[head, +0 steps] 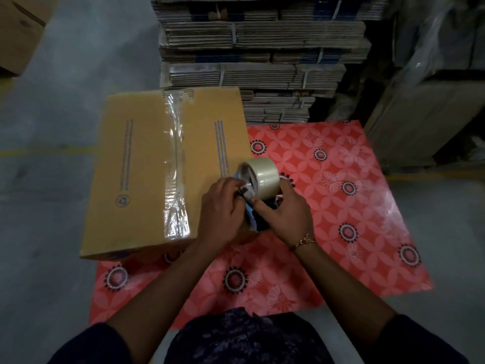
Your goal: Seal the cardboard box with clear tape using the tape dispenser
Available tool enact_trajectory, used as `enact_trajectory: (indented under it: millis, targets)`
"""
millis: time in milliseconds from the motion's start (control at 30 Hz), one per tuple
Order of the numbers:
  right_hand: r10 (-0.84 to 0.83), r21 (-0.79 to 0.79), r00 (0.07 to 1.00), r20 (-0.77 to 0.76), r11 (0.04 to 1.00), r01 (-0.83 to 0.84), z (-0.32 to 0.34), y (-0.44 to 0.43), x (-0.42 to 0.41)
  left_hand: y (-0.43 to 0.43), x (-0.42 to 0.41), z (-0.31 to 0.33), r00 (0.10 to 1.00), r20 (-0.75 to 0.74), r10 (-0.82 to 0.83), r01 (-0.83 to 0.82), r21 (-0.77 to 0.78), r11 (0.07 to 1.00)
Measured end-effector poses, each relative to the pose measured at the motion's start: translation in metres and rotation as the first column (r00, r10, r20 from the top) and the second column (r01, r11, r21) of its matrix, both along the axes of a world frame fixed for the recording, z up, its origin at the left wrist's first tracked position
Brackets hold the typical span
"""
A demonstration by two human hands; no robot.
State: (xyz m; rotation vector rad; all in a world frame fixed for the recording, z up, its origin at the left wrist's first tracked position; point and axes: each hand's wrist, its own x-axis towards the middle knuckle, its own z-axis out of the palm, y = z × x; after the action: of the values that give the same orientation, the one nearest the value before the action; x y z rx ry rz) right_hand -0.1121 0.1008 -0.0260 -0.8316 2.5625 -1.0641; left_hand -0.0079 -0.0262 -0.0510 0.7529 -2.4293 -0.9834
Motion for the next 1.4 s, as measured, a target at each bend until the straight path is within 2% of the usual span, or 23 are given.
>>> enact_trajectory:
  millis: [100, 167, 300, 433, 533, 733, 867, 1100, 1300, 1400]
  targets:
    - [-0.105, -0.044, 0.986, 0.126, 0.993, 0.111, -0.005, 0.027, -0.022, 0.011, -0.021, -0.004, 0.998, 0.019, -0.052, 0.052, 0.002, 0.999]
    - [-0.188, -0.048, 0.956, 0.223, 0.978, 0.203, -0.01, 0.047, -0.042, 0.017, -0.035, -0.011, 0.994, 0.093, -0.051, 0.056, -0.053, 0.997]
    - [-0.377, 0.005, 0.807, 0.454, 0.907, 0.421, -0.046, 0.094, -0.097, 0.029, -0.052, -0.03, 0.94, 0.341, 0.035, 0.067, -0.283, 0.957]
    - [-0.474, -0.023, 0.644, 0.6, 0.795, 0.606, -0.066, 0.128, -0.142, 0.035, -0.053, -0.032, 0.912, 0.403, 0.076, 0.101, -0.398, 0.912]
    - [-0.444, -0.048, 0.605, 0.661, 0.78, 0.624, -0.072, 0.14, -0.171, 0.04, -0.054, -0.028, 0.915, 0.39, 0.105, 0.077, -0.425, 0.902]
    - [-0.436, 0.081, 0.45, 0.779, 0.782, 0.618, -0.092, 0.15, -0.211, 0.042, -0.055, -0.026, 0.913, 0.385, 0.137, 0.039, -0.415, 0.909]
    - [-0.436, 0.122, 0.44, 0.785, 0.805, 0.58, -0.108, 0.154, -0.224, 0.044, -0.058, -0.027, 0.914, 0.373, 0.158, 0.024, -0.44, 0.898]
    - [-0.508, 0.171, 0.523, 0.685, 0.809, 0.562, -0.119, 0.156, -0.23, 0.046, -0.056, -0.027, 0.913, 0.372, 0.169, 0.018, -0.45, 0.893]
    - [-0.55, 0.206, 0.634, 0.544, 0.82, 0.534, -0.12, 0.166, -0.233, 0.047, -0.056, -0.028, 0.917, 0.355, 0.179, 0.012, -0.473, 0.881]
    - [-0.537, 0.231, 0.697, 0.474, 0.84, 0.49, -0.123, 0.177, -0.235, 0.047, -0.057, -0.026, 0.903, 0.393, 0.172, 0.036, -0.469, 0.882]
